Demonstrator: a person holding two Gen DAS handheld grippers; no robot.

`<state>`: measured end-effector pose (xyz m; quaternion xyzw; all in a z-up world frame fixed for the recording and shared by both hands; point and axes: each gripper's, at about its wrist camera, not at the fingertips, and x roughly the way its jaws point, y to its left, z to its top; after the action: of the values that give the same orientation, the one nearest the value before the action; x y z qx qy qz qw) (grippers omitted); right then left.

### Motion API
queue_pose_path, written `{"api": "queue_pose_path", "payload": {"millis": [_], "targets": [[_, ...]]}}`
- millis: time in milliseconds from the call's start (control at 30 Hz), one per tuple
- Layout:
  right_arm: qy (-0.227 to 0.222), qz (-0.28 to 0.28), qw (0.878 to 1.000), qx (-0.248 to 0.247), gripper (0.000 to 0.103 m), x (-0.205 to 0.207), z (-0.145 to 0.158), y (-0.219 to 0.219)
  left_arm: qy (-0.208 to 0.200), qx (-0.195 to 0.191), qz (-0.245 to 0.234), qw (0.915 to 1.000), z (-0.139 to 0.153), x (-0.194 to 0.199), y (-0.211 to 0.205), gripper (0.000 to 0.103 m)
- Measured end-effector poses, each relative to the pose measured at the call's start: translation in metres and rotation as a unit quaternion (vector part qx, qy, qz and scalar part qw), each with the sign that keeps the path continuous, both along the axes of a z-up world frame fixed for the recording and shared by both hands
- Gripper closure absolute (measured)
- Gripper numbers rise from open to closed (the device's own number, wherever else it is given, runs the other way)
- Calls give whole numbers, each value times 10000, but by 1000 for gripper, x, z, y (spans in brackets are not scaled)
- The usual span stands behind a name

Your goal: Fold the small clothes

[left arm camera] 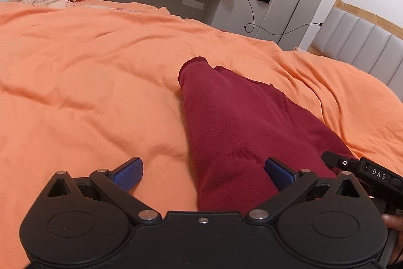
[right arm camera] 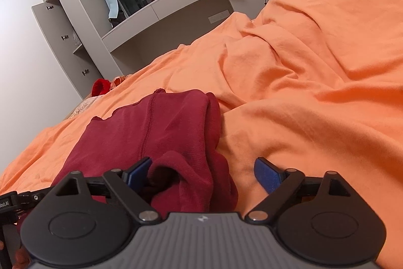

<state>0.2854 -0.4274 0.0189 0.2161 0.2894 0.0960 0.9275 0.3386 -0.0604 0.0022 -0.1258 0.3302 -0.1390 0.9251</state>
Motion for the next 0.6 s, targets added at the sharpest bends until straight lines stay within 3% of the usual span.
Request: {"api": "queue_pose_path", "payload": {"millis": [167, 600], "targets": [[2, 56, 10000, 60, 1, 0, -1, 0, -39, -19, 5, 10000, -2, 0, 0, 0], [-28, 27, 10000, 73, 1, 0, -2, 1, -70, -34, 13, 10000, -2, 0, 0, 0]]}}
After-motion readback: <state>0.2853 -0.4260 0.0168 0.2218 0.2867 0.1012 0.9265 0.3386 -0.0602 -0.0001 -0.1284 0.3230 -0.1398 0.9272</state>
